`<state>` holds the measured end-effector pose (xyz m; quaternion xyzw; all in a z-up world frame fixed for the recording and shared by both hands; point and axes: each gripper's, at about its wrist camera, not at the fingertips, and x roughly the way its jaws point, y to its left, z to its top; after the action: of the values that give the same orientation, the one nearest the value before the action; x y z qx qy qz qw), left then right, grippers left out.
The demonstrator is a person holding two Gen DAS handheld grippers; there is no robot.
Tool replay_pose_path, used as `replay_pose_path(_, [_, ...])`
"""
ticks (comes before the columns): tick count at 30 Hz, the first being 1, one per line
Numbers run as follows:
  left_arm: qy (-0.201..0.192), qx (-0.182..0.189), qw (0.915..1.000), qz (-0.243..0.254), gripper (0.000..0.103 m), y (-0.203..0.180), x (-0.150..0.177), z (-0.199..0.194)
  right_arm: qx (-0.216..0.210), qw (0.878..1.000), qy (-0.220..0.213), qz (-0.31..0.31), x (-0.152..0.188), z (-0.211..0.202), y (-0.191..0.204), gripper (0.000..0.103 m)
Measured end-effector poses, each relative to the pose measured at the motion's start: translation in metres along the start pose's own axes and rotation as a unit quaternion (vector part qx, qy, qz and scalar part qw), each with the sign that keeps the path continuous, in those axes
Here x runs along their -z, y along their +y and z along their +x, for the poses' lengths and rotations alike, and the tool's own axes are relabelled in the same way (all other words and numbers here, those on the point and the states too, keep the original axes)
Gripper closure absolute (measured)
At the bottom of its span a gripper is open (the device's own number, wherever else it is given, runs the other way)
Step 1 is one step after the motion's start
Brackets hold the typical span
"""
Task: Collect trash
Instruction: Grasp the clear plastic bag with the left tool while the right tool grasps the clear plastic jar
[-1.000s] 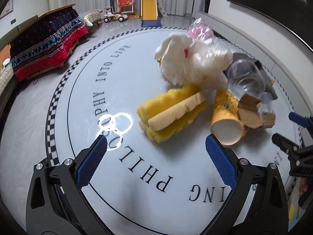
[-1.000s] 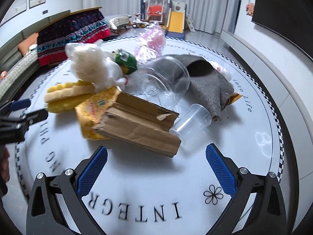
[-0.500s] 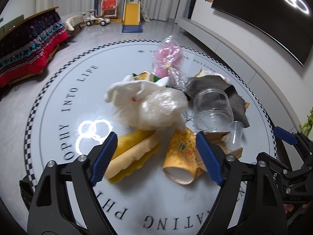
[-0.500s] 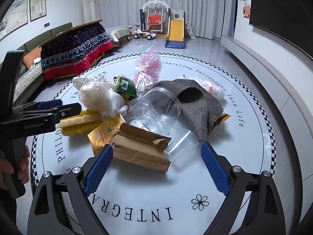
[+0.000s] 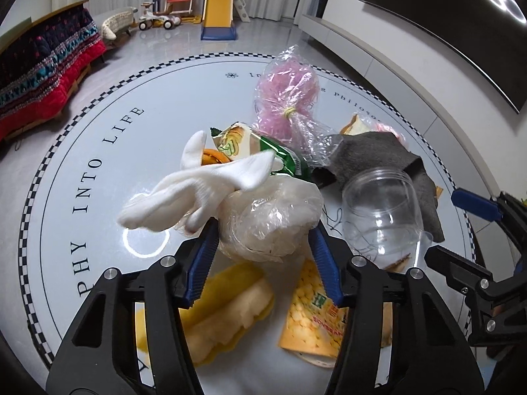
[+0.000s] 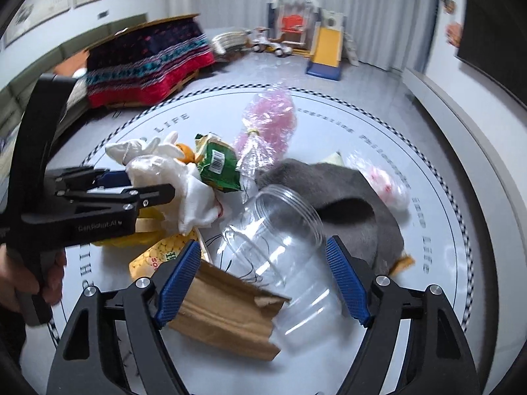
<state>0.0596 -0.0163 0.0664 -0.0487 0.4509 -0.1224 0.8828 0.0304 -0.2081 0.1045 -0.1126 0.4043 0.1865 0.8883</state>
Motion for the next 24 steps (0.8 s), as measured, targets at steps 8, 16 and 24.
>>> replay_pose_path(8, [-0.002, 0.041, 0.9989, -0.02, 0.061, 0.016, -0.004, 0.004, -0.037, 0.995, 0.03, -0.088, -0.013, 0.022, -0.002, 0.016])
replay_pose_path(16, [-0.025, 0.055, 0.9981, -0.013, 0.064, 0.018, 0.001, -0.026, -0.01, 0.989, 0.052, -0.139, -0.01, 0.051, 0.003, 0.016])
replay_pose_path(24, [-0.052, 0.05, 0.9974, -0.01, 0.064, 0.016, 0.0, -0.055, 0.008, 0.989, 0.039, -0.145, -0.013, 0.033, 0.008, 0.036])
